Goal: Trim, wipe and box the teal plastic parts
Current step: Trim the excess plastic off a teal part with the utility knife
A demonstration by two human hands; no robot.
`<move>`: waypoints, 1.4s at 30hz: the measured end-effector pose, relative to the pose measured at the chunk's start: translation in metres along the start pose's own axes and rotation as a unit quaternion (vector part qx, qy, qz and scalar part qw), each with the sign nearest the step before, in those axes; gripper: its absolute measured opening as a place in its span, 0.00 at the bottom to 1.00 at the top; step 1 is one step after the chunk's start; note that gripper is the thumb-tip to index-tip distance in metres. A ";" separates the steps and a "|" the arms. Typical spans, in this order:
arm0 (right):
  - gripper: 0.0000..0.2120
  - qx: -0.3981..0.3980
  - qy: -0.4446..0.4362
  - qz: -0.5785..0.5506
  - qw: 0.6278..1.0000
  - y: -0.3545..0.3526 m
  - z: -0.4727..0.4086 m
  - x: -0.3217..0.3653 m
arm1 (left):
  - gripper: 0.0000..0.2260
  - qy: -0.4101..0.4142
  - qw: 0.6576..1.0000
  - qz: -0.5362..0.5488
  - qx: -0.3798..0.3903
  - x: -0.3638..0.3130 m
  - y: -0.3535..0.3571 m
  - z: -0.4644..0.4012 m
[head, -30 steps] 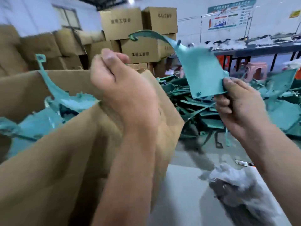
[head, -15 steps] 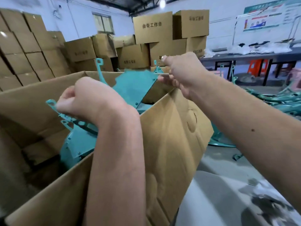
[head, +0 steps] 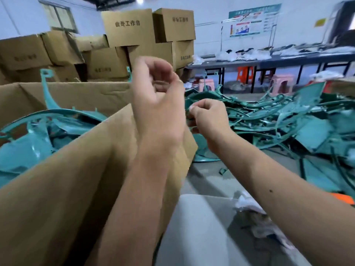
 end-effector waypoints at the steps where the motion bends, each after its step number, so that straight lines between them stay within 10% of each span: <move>1: 0.08 -0.033 -0.007 0.044 0.998 -0.014 -0.008 -0.012 | 0.12 -0.006 0.998 -0.035 0.048 0.007 0.013 0.017; 8: 0.04 -0.263 -0.086 0.344 0.897 -0.134 -0.050 -0.068 | 0.07 -0.240 0.945 -0.131 0.178 0.096 0.076 0.105; 15: 0.12 -0.300 -0.167 0.591 0.730 -0.201 -0.110 -0.060 | 0.06 -0.203 0.924 -0.210 0.247 0.137 0.132 0.122; 19: 0.10 -0.175 -0.253 0.566 0.765 -0.170 -0.147 -0.043 | 0.07 -0.148 0.901 -0.345 0.218 0.174 0.156 0.085; 26: 0.14 -0.006 -0.087 0.655 0.751 -0.125 -0.200 -0.042 | 0.26 -0.275 0.787 -0.439 0.336 0.238 0.150 0.040; 35: 0.08 -0.146 -0.311 0.456 0.821 -0.147 -0.173 -0.052 | 0.07 -0.156 0.871 -0.390 0.254 0.239 0.119 0.051; 42: 0.10 -0.213 -0.388 0.367 0.818 -0.180 -0.120 -0.020 | 0.15 0.144 0.873 -0.414 0.212 0.187 0.121 0.040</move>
Point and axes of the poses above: each hand's wrist, its own z-axis away from the middle knuckle, its own y-axis out of the palm, x = y × z, the point moved 1 cm from there along -z, towards the middle knuckle, and after that the axes turned 11 degrees about y, right-handed, at the moved point
